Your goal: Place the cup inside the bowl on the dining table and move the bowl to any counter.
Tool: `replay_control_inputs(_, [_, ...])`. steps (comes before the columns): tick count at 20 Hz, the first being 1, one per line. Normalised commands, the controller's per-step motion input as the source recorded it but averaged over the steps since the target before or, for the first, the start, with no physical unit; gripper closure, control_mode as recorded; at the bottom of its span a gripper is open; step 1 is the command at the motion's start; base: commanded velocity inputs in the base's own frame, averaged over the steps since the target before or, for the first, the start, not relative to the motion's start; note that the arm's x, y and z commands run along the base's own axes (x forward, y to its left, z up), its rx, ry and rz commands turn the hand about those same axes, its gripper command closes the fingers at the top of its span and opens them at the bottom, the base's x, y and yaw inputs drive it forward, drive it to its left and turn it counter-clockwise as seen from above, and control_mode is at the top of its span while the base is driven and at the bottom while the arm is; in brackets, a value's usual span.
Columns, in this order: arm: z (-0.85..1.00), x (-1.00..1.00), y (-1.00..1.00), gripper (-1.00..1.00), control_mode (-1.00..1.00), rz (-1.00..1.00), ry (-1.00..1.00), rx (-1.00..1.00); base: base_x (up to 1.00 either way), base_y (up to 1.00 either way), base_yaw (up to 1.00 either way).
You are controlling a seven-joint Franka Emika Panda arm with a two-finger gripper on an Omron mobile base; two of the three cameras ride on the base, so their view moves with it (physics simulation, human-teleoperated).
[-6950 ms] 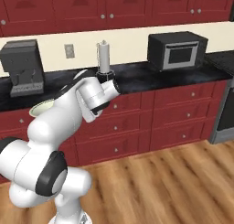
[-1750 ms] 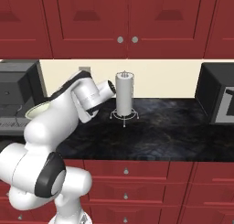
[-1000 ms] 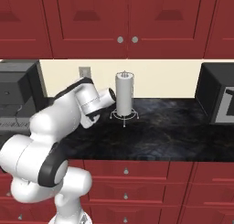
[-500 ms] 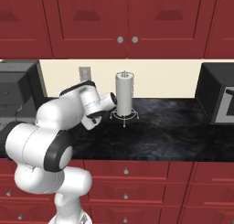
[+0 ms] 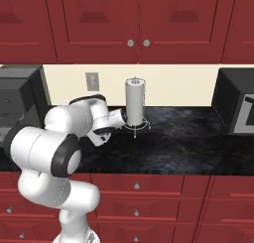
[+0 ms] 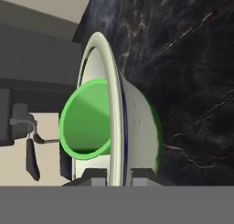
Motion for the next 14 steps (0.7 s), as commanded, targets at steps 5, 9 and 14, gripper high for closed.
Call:
replay_control_inputs(5, [-0.11,0.14,0.0,1.0,-1.0,0.0,0.0,0.1,0.0,0.0,0.0])
replay_control_inputs(9, [-0.14,0.13,0.09,1.0,-1.0,0.0,0.01,0.03,0.0,0.0,0.0])
replay_control_inputs(14, [-0.2,0.15,0.19,1.0,-1.0,0.0,0.1,0.0,0.0,0.0,0.0])
